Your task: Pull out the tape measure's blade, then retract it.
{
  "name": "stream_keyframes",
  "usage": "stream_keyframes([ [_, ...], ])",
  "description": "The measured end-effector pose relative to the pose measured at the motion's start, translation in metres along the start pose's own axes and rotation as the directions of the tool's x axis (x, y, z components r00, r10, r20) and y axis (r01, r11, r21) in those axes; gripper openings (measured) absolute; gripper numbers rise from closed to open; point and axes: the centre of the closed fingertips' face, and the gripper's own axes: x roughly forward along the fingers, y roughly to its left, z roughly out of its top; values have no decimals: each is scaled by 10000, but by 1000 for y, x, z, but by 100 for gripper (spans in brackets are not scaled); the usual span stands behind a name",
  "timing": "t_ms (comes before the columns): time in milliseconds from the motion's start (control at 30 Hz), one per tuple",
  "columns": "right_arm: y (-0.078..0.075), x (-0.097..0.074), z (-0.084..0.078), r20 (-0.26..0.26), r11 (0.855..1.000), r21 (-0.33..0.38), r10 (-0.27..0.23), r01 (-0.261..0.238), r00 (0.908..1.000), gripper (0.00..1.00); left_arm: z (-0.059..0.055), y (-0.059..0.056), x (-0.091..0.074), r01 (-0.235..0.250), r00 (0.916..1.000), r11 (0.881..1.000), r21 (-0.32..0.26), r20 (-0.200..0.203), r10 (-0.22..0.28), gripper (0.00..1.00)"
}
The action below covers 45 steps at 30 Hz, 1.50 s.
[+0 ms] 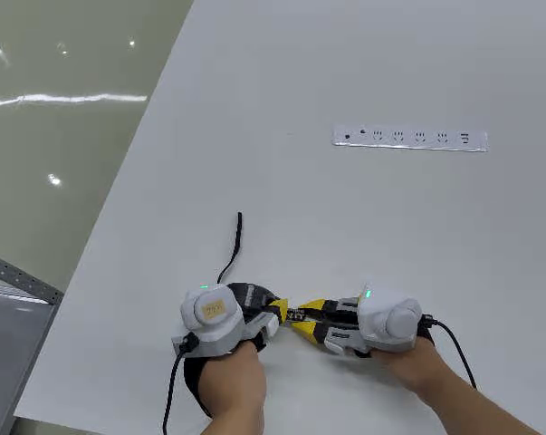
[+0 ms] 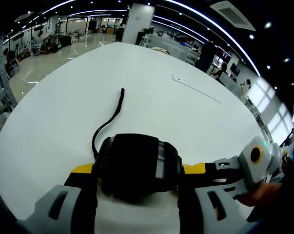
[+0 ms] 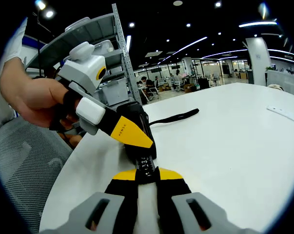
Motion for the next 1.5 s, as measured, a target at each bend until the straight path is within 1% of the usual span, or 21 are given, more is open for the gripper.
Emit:
stream_keyframes([
  [233,1,5,1,-10,9999,-103,71,-71,10000,13,1,1,1,49,10000,9999,-111,16,-49,65],
  [367,0,9,2,-3,9999,-82,94,-94,10000,13,2,3,1,160,9999,9995,-290,53,-159,65],
  [667,3,19,5,-51,9996,-144,246,-246,9997,13,2,1,0,235,9997,9993,-306,66,-233,65],
  [700,3,18,4,-102,9991,-281,301,-304,9995,13,1,1,0,242,9997,9994,-251,49,-241,65],
  [733,3,17,4,-66,9995,-135,298,-299,9995,13,1,1,0,258,9997,9992,-302,63,-256,65],
  [900,4,17,3,-134,9989,-260,378,-382,9992,13,1,0,-1,293,9996,9992,-268,69,-292,65],
  [1000,4,18,4,-280,9978,-383,530,-541,9982,13,1,0,-1,292,9996,9992,-261,62,-290,65],
  [1133,4,19,4,-716,9939,-660,839,-887,9939,13,1,0,-2,277,9996,9991,-313,103,-274,65],
  [1233,4,20,4,-1117,9896,-1031,889,-1006,9898,13,1,0,-1,276,9996,9991,-308,117,-272,65],
  [1267,5,21,5,-1181,9898,-1000,889,-1009,9890,13,1,0,0,280,9995,9992,-289,124,-277,65],
  [1500,4,20,3,-1173,9909,-973,809,-925,9898,13,2,0,-1,288,9995,9991,-301,132,-284,65],
])
